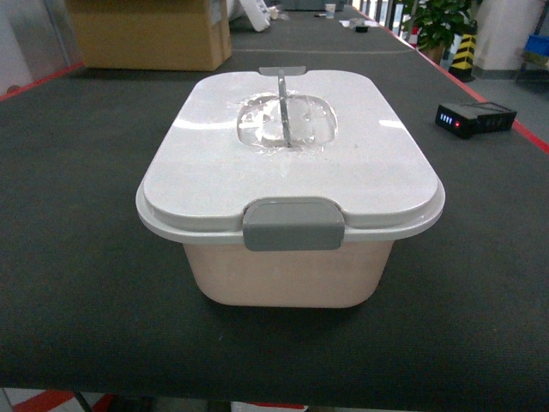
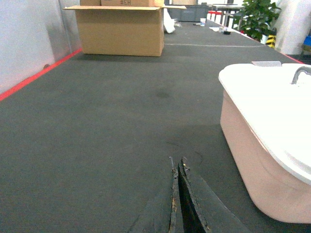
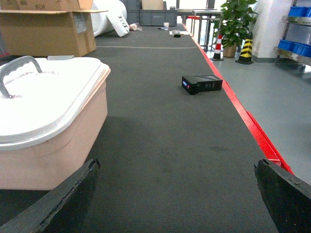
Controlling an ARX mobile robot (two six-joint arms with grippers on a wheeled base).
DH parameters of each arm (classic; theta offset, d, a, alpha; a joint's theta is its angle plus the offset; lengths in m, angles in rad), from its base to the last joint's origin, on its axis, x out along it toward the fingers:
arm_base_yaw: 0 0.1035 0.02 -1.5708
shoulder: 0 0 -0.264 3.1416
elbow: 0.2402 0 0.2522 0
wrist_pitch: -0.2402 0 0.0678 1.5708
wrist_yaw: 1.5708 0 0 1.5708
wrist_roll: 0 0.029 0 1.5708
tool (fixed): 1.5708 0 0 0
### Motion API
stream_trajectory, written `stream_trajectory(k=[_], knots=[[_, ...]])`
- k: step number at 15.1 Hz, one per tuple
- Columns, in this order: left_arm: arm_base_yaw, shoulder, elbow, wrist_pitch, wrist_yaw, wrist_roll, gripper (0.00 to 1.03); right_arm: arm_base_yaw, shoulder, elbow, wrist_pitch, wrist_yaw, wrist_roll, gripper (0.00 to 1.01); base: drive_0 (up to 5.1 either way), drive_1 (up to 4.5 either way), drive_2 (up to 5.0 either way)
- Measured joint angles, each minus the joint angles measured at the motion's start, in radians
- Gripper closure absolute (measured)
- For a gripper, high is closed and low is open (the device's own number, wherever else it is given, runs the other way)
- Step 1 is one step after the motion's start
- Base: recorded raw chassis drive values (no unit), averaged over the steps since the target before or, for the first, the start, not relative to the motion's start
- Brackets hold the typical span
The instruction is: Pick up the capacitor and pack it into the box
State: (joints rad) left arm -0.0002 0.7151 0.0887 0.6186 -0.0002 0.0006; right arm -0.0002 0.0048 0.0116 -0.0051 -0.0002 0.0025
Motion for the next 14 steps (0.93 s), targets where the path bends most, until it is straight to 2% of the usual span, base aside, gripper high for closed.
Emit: stream_trajectory(k=[3,4,5,10,14], knots=[[0.000,-0.121,-0.039,-0.085,0.000,0.000,1.01,0.000,0.000,0.000,0.000,0.000,0.000,0.03,0.0,0.00,0.0],[0.000,-0.139,-0.060,-0.056,0.000,0.000,1.01,0.000,0.000,0.000,0.000,0.000,0.000,0.03,0.0,0.00,0.0],[0.000,-0.162,-0.075,-0.082,0.000,0.000,1.01,0.000,0.000,0.000,0.000,0.000,0.000,0.03,0.0,0.00,0.0],[0.000,-0.347,-0.075,-0.255,0.000,0.000,1.01,0.000,0.000,0.000,0.000,0.000,0.000,0.03,0.0,0.00,0.0],[0.000,-0.426,-0.075,-0.326,0.000,0.000,1.01,0.000,0.000,0.000,0.000,0.000,0.000,0.03,0.0,0.00,0.0]])
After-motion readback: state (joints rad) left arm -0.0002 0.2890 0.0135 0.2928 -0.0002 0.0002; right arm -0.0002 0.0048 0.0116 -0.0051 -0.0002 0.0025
